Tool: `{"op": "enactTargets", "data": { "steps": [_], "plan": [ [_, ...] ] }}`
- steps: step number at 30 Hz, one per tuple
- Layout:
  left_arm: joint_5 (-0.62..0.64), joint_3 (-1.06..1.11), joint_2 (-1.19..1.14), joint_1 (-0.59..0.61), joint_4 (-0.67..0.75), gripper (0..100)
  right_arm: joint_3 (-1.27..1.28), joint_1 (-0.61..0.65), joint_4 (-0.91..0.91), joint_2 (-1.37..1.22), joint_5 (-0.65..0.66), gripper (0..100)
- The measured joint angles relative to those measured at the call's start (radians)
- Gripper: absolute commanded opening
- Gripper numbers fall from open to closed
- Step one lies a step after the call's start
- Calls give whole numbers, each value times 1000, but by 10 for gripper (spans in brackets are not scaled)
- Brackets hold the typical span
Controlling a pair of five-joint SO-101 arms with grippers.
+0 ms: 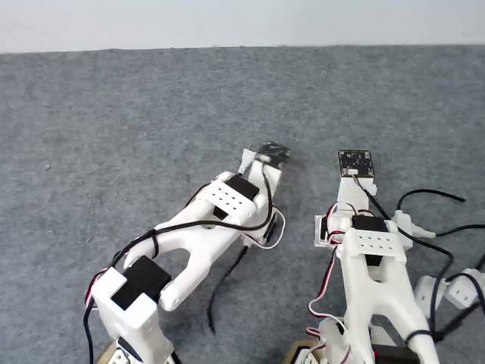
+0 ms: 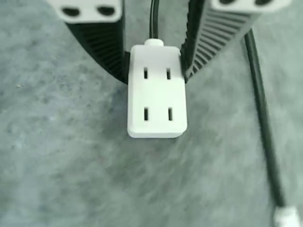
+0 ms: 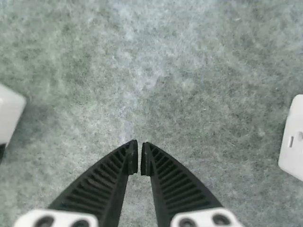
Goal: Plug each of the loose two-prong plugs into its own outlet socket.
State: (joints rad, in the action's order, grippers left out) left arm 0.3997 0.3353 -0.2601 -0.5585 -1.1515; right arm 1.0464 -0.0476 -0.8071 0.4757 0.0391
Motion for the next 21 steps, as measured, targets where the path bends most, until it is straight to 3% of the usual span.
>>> {"op": "enactTargets", "data": {
  "steps": [7,21],
  "plan": [
    [173,-2,18,107,-58,12,0,-2,0,0,0,21],
    [203,239,219,176,-60,13,0,2,0,0,0,21]
  ]
}}
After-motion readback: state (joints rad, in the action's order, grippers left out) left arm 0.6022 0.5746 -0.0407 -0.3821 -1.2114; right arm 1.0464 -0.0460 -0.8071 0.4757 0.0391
